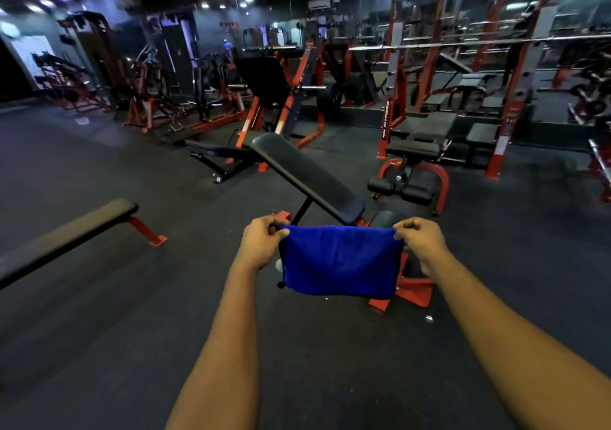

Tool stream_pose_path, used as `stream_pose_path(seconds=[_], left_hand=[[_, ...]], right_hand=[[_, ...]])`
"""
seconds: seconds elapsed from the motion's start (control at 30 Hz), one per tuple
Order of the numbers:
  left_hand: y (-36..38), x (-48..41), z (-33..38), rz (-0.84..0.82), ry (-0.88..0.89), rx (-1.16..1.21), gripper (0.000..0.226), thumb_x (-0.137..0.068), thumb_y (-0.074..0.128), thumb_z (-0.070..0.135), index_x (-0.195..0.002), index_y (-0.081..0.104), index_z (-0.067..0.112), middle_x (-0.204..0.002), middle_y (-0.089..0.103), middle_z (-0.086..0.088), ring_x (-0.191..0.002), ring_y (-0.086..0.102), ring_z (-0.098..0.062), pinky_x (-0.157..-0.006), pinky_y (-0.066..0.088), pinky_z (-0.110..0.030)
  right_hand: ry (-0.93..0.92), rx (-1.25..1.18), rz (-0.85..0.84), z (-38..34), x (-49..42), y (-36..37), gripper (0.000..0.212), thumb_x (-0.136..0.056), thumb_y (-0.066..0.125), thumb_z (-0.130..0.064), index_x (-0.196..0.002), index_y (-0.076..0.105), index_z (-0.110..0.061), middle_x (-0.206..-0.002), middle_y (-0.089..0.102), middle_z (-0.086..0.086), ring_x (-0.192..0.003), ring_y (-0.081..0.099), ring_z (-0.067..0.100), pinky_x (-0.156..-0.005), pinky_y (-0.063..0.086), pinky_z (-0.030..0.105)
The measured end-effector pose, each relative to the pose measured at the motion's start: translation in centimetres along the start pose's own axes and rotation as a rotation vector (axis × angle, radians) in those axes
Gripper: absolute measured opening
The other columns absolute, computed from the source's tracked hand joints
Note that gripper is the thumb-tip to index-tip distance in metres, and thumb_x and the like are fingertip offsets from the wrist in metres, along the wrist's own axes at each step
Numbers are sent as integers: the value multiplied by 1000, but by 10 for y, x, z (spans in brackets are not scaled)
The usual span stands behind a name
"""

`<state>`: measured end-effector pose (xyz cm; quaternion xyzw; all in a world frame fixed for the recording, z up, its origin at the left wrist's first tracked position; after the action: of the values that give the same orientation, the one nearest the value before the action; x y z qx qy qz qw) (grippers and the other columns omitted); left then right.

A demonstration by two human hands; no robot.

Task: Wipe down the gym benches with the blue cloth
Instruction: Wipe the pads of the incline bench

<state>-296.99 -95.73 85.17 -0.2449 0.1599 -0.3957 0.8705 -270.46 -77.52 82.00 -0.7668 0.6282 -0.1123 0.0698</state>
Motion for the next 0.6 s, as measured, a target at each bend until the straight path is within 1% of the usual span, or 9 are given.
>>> stream_pose_path(seconds=[0.1, 0.2, 0.27, 0.33, 0.37, 0.43, 0.47, 0.53, 0.6], left_hand=[[1, -10, -4, -63, -22, 12, 30, -82, 73, 7, -104, 67, 27, -106, 68, 2, -102, 64, -15, -90, 56, -44], [-2, -19, -3, 57, -32, -45, 27, -81, 73, 2, -100, 68, 22, -99, 68, 1, -95, 66, -15, -86, 58, -40], [-3, -23, 1, 123, -23, -43, 21, -84, 71, 3, -98, 70, 20, -96, 68, 3, -92, 65, -13, -81, 58, -31], [-1, -24, 7, 145, -18, -63, 16, -87, 69, 6, -98, 70, 19, -95, 66, 4, -90, 63, -10, -74, 52, -20], [0, -26, 8, 152, -16, -61, 15, -88, 68, 7, -97, 69, 19, -95, 66, 3, -90, 62, -10, -71, 50, -19], [4, -26, 12, 171, -17, -56, 11, -90, 67, 9, -95, 66, 19, -96, 65, 2, -87, 61, -10, -67, 50, -20], [5, -25, 14, 179, -17, -53, 9, -91, 65, 10, -94, 65, 19, -96, 64, 2, -85, 61, -10, -67, 52, -23], [8, -25, 15, 189, 8, -6, 8, -94, 61, 13, -93, 62, 21, -94, 63, 2, -82, 62, -13, -72, 57, -35], [9, -23, 19, 218, 65, 50, 10, -98, 55, 17, -92, 57, 24, -91, 63, 2, -80, 64, -17, -72, 57, -39]], right_hand=[[-6, 21, -1, 3, -17, 4, 27, -78, 66, 5, -77, 68, -22, -89, 70, 7, -94, 65, 26, -86, 56, 48], [-16, 38, 33, 6, -27, -2, 27, -85, 65, 2, -80, 71, -24, -89, 70, 5, -95, 66, 27, -86, 57, 49], [-10, 34, 76, 8, -31, -6, 24, -89, 64, -3, -80, 71, -24, -86, 69, 1, -92, 66, 26, -82, 58, 50], [-26, 43, 126, 8, -33, -9, 23, -91, 63, -8, -80, 70, -27, -85, 69, 1, -87, 67, 25, -78, 59, 49], [-43, 44, 149, 8, -33, -9, 20, -92, 63, -10, -82, 71, -26, -87, 70, 3, -86, 67, 25, -77, 59, 47], [-66, 51, 188, 7, -32, -10, 14, -93, 62, -12, -90, 71, -23, -94, 71, 8, -86, 65, 24, -77, 57, 40], [-73, 53, 203, 6, -31, -11, 11, -94, 61, -13, -93, 70, -20, -97, 71, 9, -87, 64, 24, -79, 56, 40], [-100, 63, 221, 4, -29, -13, 9, -96, 59, -16, -97, 68, -17, -99, 69, 8, -90, 62, 23, -84, 55, 44], [-170, 89, 252, -1, -27, -14, 9, -98, 56, -20, -98, 64, -17, -101, 62, 2, -93, 59, 22, -87, 53, 46]])
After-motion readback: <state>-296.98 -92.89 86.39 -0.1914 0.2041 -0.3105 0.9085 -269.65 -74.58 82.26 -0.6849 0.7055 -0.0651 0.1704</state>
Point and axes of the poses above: each hand's wrist, its own x-axis away from the middle knuckle, its own y-axis out of the palm, z = x × y, the point moved 3 cm from there along -x, towards the middle knuckle
